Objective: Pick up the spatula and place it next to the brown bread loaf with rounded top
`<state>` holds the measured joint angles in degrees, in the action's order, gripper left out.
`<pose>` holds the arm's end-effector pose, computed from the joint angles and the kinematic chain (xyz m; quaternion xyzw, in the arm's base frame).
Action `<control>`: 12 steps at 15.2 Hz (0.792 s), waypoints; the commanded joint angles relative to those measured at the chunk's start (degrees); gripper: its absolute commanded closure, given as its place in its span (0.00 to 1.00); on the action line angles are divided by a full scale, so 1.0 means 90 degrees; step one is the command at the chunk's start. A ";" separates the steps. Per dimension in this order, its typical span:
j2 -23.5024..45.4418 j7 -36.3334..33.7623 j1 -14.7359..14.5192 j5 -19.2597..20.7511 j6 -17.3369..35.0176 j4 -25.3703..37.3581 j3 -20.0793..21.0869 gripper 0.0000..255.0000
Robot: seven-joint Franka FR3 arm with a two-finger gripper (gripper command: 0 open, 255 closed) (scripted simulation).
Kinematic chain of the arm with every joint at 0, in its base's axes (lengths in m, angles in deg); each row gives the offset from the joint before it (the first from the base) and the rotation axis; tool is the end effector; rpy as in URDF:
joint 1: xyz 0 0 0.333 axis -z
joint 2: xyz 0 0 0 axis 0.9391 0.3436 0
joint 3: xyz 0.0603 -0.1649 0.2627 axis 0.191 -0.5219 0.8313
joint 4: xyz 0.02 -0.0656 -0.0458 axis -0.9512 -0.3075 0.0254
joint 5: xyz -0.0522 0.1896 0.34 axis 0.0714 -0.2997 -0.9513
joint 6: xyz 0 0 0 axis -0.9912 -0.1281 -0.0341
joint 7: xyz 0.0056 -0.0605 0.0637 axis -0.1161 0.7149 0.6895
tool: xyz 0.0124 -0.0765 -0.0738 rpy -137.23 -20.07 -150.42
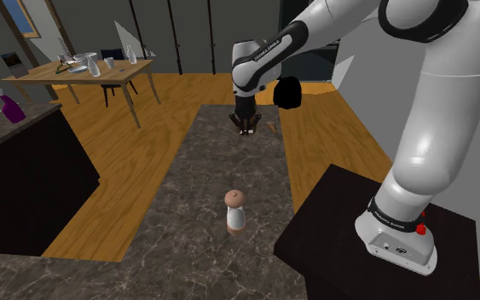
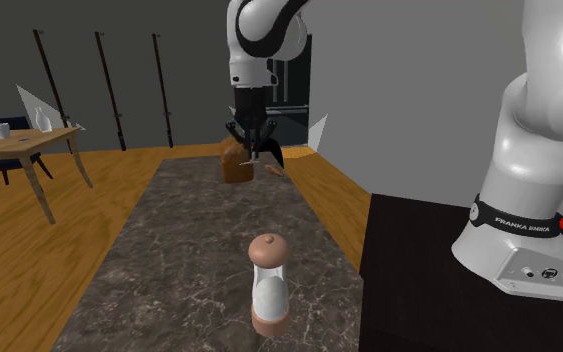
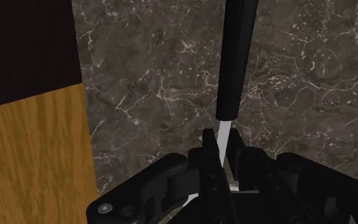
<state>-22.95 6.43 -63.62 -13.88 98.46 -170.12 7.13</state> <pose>0.5730 -0.0171 0.3383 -0.8818 0.4704 0.0295 0.0154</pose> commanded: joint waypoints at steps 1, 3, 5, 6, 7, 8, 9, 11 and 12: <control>0.0112 0.0302 0.0175 -0.0001 -0.0093 0.0190 -0.0120 1.00; 0.0299 0.0562 0.0334 0.0000 -0.0190 0.0462 -0.0226 1.00; 0.0505 0.0815 0.0490 -0.0004 -0.0299 0.0765 -0.0325 1.00; 0.0615 0.0939 0.0569 -0.0007 -0.0358 0.0928 -0.0371 1.00; 0.0730 0.1060 0.0647 -0.0011 -0.0420 0.1100 -0.0414 1.00; 0.0850 0.1179 0.0726 -0.0016 -0.0486 0.1280 -0.0456 1.00; 0.0975 0.1296 0.0805 -0.0022 -0.0555 0.1469 -0.0496 1.00; 0.1240 0.1523 0.0963 -0.0035 -0.0706 0.1875 -0.0568 1.00; 0.1380 0.1633 0.1042 -0.0043 -0.0788 0.2093 -0.0602 1.00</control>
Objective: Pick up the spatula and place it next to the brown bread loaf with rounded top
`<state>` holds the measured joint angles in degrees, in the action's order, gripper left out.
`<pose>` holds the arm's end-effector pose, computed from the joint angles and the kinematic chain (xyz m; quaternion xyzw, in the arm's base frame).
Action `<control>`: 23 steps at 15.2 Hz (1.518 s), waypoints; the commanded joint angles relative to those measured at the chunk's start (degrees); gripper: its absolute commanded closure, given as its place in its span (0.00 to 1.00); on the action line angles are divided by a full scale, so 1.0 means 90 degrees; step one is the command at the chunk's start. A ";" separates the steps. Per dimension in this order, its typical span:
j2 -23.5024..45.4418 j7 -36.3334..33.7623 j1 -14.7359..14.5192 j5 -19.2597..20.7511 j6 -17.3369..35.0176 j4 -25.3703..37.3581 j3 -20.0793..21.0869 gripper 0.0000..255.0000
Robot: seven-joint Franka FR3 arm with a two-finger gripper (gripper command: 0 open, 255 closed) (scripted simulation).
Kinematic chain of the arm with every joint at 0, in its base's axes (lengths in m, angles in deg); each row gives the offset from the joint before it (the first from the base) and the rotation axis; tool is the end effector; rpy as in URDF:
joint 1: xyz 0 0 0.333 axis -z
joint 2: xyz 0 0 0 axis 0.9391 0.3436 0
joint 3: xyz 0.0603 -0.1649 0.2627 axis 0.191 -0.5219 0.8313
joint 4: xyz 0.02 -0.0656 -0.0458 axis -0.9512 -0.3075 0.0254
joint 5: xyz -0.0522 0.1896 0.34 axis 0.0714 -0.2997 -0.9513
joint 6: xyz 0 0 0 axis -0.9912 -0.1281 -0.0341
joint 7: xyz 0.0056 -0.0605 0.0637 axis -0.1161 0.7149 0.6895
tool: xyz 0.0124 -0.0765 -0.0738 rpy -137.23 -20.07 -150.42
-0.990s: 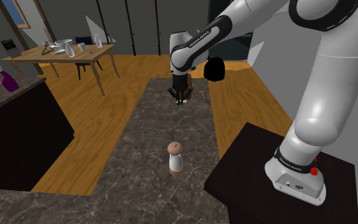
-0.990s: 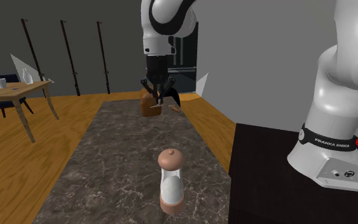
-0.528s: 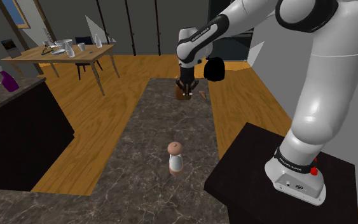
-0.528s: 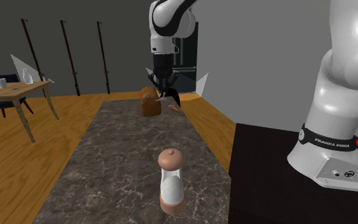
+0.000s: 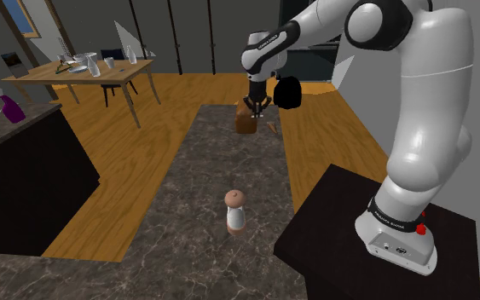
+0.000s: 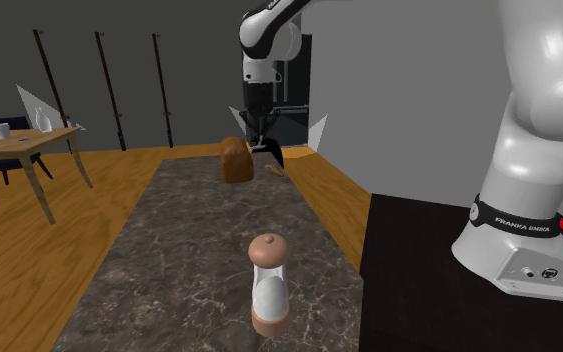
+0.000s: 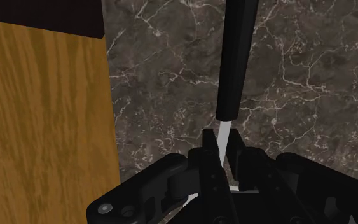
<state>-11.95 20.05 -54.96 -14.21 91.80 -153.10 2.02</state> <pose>0.6200 -0.1693 0.3426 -0.8819 0.4702 0.0295 0.0156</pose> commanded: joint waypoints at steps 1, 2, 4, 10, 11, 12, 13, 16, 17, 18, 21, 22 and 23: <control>0.0304 0.0227 0.0158 -0.0015 -0.0135 0.0430 -0.0066 1.00; 0.0525 0.0377 0.0270 -0.0029 -0.0269 0.0777 -0.0109 1.00; 0.0599 0.0384 0.0274 -0.0033 -0.0130 0.0713 -0.0104 1.00; 0.0846 0.0407 0.0276 -0.0050 0.0271 0.0558 -0.0096 1.00; 0.0889 0.0411 0.0277 -0.0053 0.0338 0.0535 -0.0094 1.00; 0.0937 0.0414 0.0278 -0.0056 0.0401 0.0518 -0.0093 1.00; 0.0982 0.0418 0.0278 -0.0059 0.0466 0.0498 -0.0091 1.00; 0.1127 0.0430 0.0281 -0.0069 0.0656 0.0454 -0.0086 1.00; 0.1179 0.0434 0.0281 -0.0072 0.0716 0.0445 -0.0084 1.00; 0.1231 0.0438 0.0282 -0.0075 0.0778 0.0435 -0.0083 1.00; 0.1388 0.0449 0.0285 -0.0085 0.0960 0.0411 -0.0077 1.00; 0.1443 0.0453 0.0286 -0.0088 0.1018 0.0406 -0.0075 1.00; 0.1499 0.0457 0.0287 -0.0091 0.1077 0.0403 -0.0073 1.00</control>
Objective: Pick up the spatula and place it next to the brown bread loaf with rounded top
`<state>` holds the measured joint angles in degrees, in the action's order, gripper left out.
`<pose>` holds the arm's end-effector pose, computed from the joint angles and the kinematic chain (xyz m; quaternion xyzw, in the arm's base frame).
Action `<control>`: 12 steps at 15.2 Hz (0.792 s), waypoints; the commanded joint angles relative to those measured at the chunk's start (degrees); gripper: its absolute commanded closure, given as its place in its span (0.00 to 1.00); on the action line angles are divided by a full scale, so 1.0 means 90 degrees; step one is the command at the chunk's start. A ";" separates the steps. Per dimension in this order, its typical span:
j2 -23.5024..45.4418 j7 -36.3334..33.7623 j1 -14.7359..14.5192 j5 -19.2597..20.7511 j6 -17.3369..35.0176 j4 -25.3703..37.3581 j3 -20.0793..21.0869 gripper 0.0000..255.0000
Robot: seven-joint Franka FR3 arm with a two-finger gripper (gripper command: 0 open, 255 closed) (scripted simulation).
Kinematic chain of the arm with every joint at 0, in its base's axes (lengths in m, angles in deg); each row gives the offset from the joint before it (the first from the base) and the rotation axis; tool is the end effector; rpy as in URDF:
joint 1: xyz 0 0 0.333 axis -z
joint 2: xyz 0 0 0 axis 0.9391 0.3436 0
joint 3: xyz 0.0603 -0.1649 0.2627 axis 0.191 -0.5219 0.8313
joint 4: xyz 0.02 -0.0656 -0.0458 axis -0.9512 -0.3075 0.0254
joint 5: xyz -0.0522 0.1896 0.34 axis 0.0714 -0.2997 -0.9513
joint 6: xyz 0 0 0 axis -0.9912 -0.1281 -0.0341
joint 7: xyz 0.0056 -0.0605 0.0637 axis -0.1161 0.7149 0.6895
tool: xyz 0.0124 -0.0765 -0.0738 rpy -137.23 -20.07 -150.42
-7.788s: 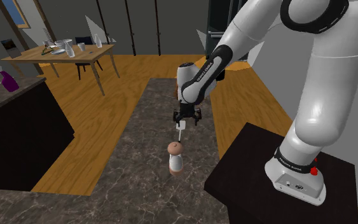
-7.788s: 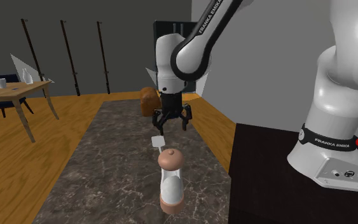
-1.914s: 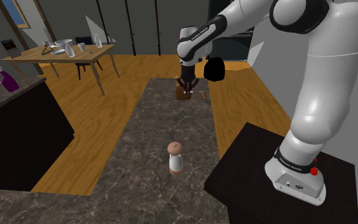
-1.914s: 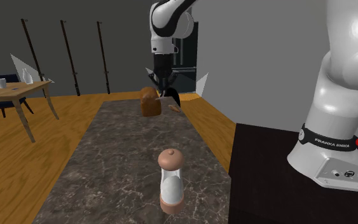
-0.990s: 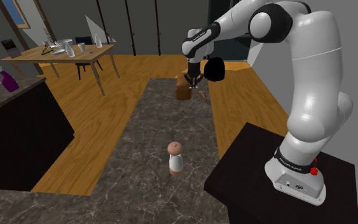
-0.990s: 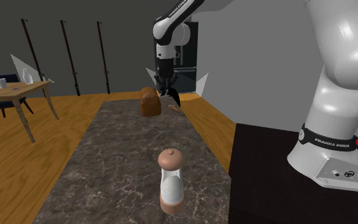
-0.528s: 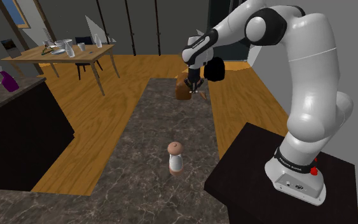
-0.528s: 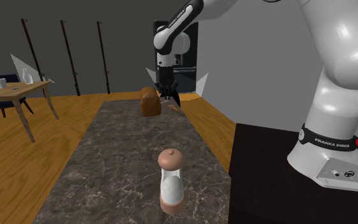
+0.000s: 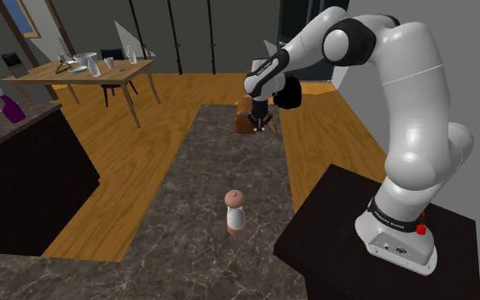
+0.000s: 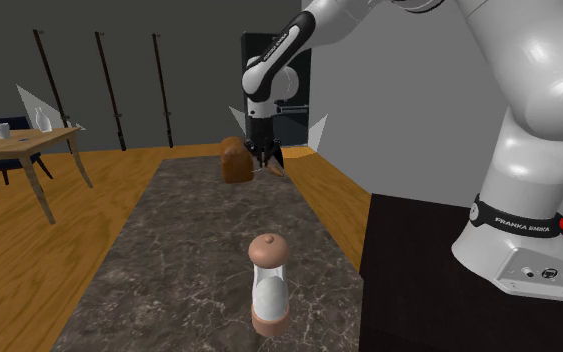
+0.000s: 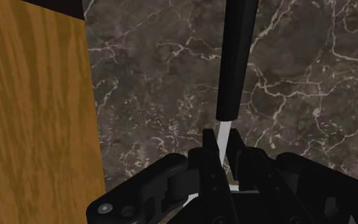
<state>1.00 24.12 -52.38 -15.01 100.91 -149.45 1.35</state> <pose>0.6339 -0.2124 0.2349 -0.8822 0.4697 0.0297 0.0155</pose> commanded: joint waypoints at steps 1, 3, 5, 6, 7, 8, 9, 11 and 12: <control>0.0118 0.0008 0.0002 -0.0006 0.0121 0.0000 0.0004 1.00; 0.0233 0.0016 0.0005 -0.0013 0.0235 0.0002 0.0008 1.00; 0.0351 0.0023 0.0007 -0.0019 0.0347 0.0007 0.0013 1.00; 0.0411 0.0027 0.0008 -0.0022 0.0402 0.0012 0.0015 1.00; 0.0473 0.0031 0.0010 -0.0025 0.0455 0.0020 0.0017 1.00; 0.0535 0.0034 0.0011 -0.0028 0.0509 0.0029 0.0020 1.00; 0.0597 0.0038 0.0012 -0.0031 0.0561 0.0039 0.0022 1.00; 0.0727 0.0045 0.0015 -0.0037 0.0663 0.0067 0.0027 1.00; 0.0792 0.0049 0.0017 -0.0040 0.0713 0.0082 0.0029 1.00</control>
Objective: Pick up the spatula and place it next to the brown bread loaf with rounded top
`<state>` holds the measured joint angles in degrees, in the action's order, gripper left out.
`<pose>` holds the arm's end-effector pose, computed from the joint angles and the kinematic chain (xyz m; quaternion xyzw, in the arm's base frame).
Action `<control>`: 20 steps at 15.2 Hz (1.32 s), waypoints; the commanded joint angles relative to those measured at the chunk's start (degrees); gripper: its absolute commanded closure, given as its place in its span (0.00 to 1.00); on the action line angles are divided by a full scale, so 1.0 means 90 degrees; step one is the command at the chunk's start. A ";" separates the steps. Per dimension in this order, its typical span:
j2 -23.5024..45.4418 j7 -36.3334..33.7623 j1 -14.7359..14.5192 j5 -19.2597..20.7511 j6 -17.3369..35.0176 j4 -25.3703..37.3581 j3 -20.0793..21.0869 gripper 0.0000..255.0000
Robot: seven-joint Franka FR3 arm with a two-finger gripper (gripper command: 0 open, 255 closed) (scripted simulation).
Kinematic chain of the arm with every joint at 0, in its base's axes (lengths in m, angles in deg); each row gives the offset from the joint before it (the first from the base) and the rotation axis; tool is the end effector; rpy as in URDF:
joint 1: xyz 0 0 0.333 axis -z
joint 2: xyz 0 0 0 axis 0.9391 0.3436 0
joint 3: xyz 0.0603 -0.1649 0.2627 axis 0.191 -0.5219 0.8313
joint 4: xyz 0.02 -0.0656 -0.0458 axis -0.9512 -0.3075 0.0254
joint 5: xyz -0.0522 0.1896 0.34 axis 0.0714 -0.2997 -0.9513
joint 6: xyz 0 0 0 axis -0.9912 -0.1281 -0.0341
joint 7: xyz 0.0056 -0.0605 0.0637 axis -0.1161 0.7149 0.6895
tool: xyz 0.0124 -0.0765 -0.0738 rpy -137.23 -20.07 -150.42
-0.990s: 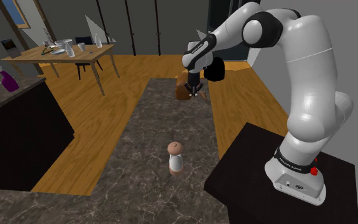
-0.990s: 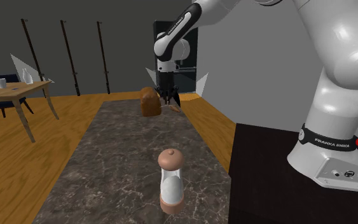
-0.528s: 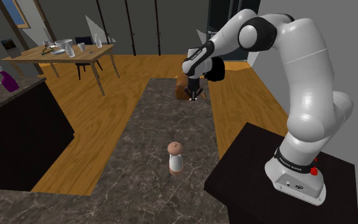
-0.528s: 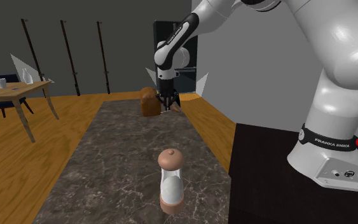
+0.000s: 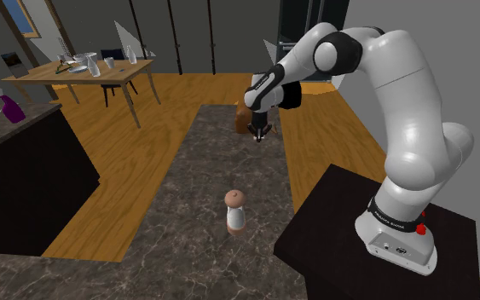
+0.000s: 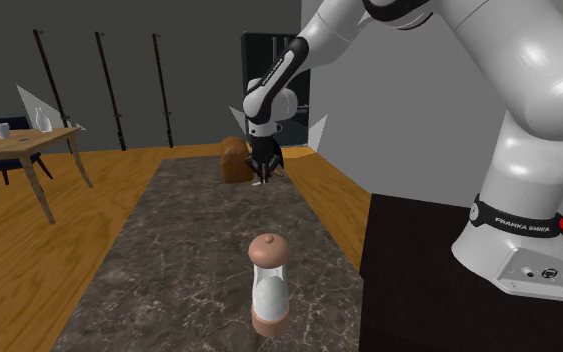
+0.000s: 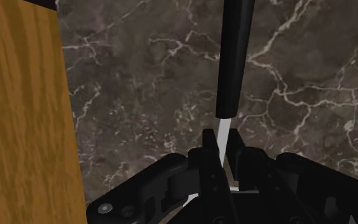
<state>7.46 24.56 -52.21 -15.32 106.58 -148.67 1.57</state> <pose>0.6346 -0.2132 0.1730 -0.8823 0.4696 0.0297 0.0153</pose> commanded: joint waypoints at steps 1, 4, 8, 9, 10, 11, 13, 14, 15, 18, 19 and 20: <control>0.0141 0.0004 -0.0001 -0.0008 0.0133 0.0011 0.0008 1.00; 0.0342 0.0014 0.0003 -0.0016 0.0279 0.0066 0.0015 1.00; 0.0616 0.0027 0.0009 -0.0025 0.0455 0.0164 0.0025 1.00; 0.0616 0.0027 0.0009 -0.0025 0.0456 0.0163 0.0025 1.00; 0.0616 0.0027 0.0009 -0.0025 0.0455 0.0164 0.0025 1.00; 0.0616 0.0027 0.0009 -0.0025 0.0455 0.0164 0.0025 1.00; 0.0616 0.0027 0.0009 -0.0025 0.0455 0.0164 0.0025 1.00; 0.0616 0.0027 0.0009 -0.0025 0.0455 0.0164 0.0025 1.00; 0.0616 0.0027 0.0009 -0.0025 0.0455 0.0164 0.0025 1.00; 0.0616 0.0027 0.0009 -0.0025 0.0455 0.0164 0.0025 0.00; 0.0616 0.0027 0.0009 -0.0025 0.0455 0.0164 0.0025 0.00; 0.0616 0.0027 0.0009 -0.0025 0.0455 0.0164 0.0025 0.00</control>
<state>13.00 24.79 -52.12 -15.55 110.68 -147.20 1.79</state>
